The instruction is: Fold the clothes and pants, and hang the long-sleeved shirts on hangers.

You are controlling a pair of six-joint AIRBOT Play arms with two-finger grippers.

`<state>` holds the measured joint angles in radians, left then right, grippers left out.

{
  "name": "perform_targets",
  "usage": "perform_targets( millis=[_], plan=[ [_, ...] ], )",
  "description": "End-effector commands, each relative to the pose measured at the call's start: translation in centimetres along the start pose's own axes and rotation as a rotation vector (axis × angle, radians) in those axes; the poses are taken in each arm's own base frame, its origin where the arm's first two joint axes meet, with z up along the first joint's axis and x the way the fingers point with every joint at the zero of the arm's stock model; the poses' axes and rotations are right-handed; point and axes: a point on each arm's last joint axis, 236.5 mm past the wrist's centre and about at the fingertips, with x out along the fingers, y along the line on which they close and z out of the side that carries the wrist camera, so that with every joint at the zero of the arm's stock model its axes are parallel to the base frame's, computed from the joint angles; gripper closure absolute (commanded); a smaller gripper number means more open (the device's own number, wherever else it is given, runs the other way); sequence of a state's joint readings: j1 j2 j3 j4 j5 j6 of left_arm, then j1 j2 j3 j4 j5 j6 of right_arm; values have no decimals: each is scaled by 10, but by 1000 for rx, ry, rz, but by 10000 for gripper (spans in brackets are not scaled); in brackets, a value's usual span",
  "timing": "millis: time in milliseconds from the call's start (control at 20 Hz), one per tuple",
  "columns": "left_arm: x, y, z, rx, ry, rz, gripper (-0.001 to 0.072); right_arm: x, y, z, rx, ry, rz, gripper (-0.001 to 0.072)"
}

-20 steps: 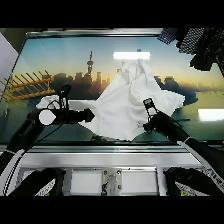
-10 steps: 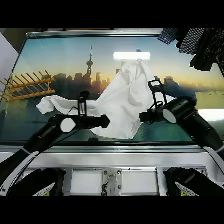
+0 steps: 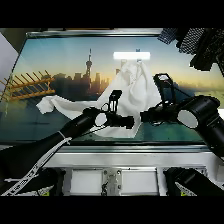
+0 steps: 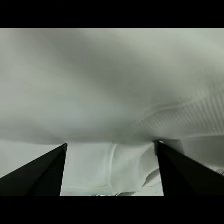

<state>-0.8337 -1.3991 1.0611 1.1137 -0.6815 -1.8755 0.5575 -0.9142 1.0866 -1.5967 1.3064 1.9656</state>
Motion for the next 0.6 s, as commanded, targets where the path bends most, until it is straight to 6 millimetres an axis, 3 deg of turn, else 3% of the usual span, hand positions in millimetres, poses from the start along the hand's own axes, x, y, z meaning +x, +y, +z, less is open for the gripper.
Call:
perform_targets(
  millis=[0, 300, 550],
  plan=[
    [13, 12, -8, -45, 46, 69, 116, -2, 1, 0, 2, -1, 6, 694],
    [-5, -20, -20, 65, 12, 55, 116, -2, 2, 2, 1, -12, 10, 695],
    [7, 3, -30, 85, 0, 205, 115, -2, 2, 2, 1, -11, 10, 695]
  ],
)
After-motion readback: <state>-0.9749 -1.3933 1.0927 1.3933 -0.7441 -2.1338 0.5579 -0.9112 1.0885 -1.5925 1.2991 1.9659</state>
